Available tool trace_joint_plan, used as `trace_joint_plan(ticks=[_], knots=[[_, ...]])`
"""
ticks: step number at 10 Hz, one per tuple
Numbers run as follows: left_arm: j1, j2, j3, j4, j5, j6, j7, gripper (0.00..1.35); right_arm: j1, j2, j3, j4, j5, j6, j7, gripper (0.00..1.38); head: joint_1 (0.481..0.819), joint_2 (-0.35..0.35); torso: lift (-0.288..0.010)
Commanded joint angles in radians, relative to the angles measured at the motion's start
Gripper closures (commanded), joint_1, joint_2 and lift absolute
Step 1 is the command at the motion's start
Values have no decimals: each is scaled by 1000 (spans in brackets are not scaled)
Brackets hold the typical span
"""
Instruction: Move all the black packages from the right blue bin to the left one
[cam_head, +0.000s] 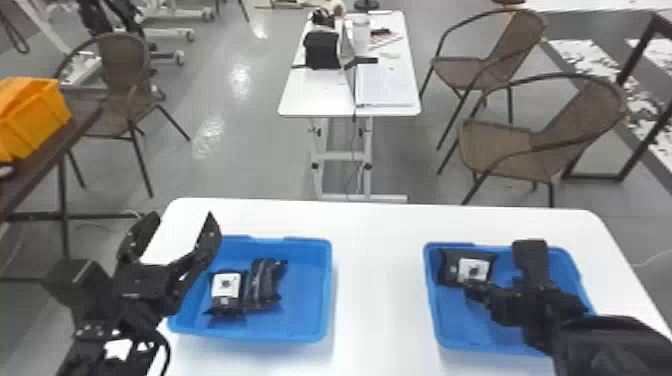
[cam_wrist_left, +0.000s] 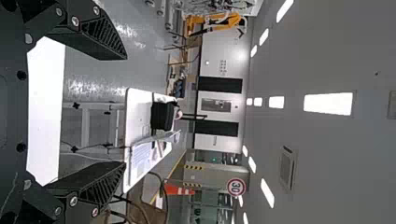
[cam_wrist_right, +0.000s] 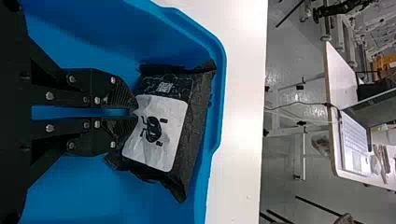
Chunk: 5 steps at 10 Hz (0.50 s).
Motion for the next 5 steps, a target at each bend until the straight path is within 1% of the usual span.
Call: trace_joint_plan(ticks=[1,2,3,4,5], knots=[[2,-3,0,3,5,-7,0,236,45,-3,-2,-76,-20,22,-2,1081,695,62,0],[2,-3,0,3,7,-10,0,236,71,-7,-3,-106,-38,30,-8,1096,695,64,0],[2,-3,0,5,10,-13,0,236,113,-10,-3,-166,-75,35,-12,1099,695,63,0],[0,-3,-1,5,11,-18,0,236,168,-12,-5,-247,-109,39,-26,1061,695,63,0],[0,-3,-1,6,13,-19,0,236,236,-10,-6,-356,-102,29,-78,690,695,66,0]])
